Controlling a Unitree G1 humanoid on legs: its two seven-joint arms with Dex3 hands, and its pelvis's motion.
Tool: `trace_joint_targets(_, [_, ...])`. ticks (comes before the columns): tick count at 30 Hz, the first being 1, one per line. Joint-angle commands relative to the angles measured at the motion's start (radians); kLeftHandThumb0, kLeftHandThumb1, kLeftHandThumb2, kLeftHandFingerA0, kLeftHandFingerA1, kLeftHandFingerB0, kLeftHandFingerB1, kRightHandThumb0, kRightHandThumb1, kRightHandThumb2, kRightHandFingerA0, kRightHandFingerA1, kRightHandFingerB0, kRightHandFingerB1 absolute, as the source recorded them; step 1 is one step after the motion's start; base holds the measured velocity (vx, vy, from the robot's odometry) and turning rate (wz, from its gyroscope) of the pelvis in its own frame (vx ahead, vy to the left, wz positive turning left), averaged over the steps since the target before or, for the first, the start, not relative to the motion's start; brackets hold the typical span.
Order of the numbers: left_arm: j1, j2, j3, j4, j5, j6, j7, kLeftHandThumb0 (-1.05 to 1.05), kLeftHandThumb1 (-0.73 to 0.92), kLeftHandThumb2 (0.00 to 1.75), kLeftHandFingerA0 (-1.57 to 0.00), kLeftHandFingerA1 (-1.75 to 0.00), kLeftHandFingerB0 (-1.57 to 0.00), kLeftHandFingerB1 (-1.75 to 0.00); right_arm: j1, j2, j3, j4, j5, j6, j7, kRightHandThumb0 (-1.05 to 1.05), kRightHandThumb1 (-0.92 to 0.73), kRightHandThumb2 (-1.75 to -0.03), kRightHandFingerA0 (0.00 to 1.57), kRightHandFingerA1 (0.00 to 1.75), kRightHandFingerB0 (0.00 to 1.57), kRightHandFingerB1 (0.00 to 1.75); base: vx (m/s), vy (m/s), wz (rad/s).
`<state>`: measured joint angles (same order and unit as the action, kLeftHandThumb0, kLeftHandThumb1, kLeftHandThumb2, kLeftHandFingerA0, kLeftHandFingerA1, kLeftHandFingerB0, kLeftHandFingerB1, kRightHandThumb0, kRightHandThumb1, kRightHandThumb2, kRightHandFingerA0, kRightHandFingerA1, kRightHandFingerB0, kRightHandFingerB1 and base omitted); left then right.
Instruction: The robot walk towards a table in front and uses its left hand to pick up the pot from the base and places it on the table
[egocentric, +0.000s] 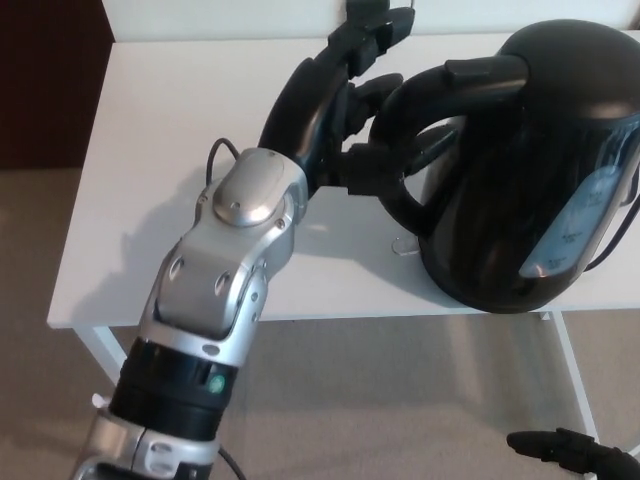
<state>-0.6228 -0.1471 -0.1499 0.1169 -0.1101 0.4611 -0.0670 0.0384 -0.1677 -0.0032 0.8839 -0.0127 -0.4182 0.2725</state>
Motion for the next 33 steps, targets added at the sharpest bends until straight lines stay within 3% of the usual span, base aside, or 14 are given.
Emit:
trace_joint_targets(1, [-0.073, 0.006, 0.032, 0.098, 0.011, -0.002, 0.005, -0.52, 0.39, 0.64, -0.20, -0.40, -0.11, -0.33, 0.014, -0.009, 0.003, -0.020, -0.013, 0.001, -0.012, -0.63, -0.42, -0.77, 0.79, 0.56, 0.53, 0.49, 0.00, 0.000, 0.00])
trace_joint_targets(3, [-0.091, 0.000, 0.038, 0.121, 0.010, -0.007, 0.008, -0.51, 0.39, 0.64, -0.20, -0.40, -0.11, -0.33, 0.018, -0.011, 0.003, -0.023, -0.012, -0.004, -0.008, -0.62, -0.42, -0.77, 0.80, 0.57, 0.53, 0.49, 0.00, 0.000, 0.00])
trace_joint_targets(4, [-0.099, -0.003, 0.041, 0.131, 0.010, -0.011, 0.010, -0.51, 0.38, 0.64, -0.20, -0.40, -0.12, -0.33, 0.018, -0.011, 0.004, -0.022, -0.014, -0.003, -0.010, -0.63, -0.44, -0.61, 0.86, 0.49, 0.56, 0.40, 0.00, 0.000, 0.00])
trace_joint_targets(5, [-0.109, -0.007, 0.044, 0.144, 0.011, -0.018, 0.011, -0.51, 0.39, 0.63, -0.21, -0.40, -0.14, -0.34, 0.017, -0.012, 0.004, -0.027, -0.016, 0.005, -0.013, -0.62, -0.44, -0.60, 0.87, 0.49, 0.57, 0.40, 0.00, 0.000, 0.00])
trace_joint_targets(22, [-0.173, -0.053, 0.058, 0.205, 0.016, -0.030, 0.011, -0.50, 0.37, 0.65, -0.29, -0.43, -0.17, -0.35, 0.002, -0.005, 0.023, -0.074, -0.033, 0.039, -0.024, -0.65, -0.45, -0.61, 0.86, 0.49, 0.56, 0.40, 0.00, 0.000, 0.00])
trace_joint_targets(23, [-0.167, -0.062, 0.047, 0.209, 0.022, -0.037, 0.012, -0.51, 0.37, 0.65, -0.31, -0.44, -0.19, -0.36, 0.006, -0.003, 0.020, -0.069, -0.024, 0.031, -0.015, -0.67, -0.43, -0.78, 0.77, 0.56, 0.52, 0.48, 0.00, 0.000, 0.00])
trace_joint_targets(29, [-0.155, -0.077, 0.019, 0.232, 0.036, -0.060, 0.007, -0.51, 0.37, 0.65, -0.29, -0.43, -0.23, -0.37, 0.018, -0.006, 0.015, -0.077, -0.020, 0.024, -0.015, -0.65, -0.42, -0.78, 0.79, 0.57, 0.53, 0.49, 0.00, 0.000, 0.00])
trace_joint_targets(30, [-0.159, -0.076, 0.018, 0.234, 0.036, -0.055, 0.005, -0.50, 0.37, 0.65, -0.29, -0.43, -0.23, -0.37, 0.016, -0.005, 0.013, -0.077, -0.018, 0.023, -0.015, -0.62, -0.50, -0.56, 0.86, 0.45, 0.60, 0.38, 0.00, 0.000, 0.00])
trace_joint_targets(33, [-0.168, -0.073, 0.016, 0.244, 0.035, -0.052, 0.002, -0.49, 0.37, 0.64, -0.29, -0.43, -0.24, -0.37, 0.008, -0.004, 0.008, -0.079, -0.011, 0.031, -0.011, -0.65, -0.44, -0.61, 0.86, 0.49, 0.56, 0.41, 0.00, 0.000, 0.00])
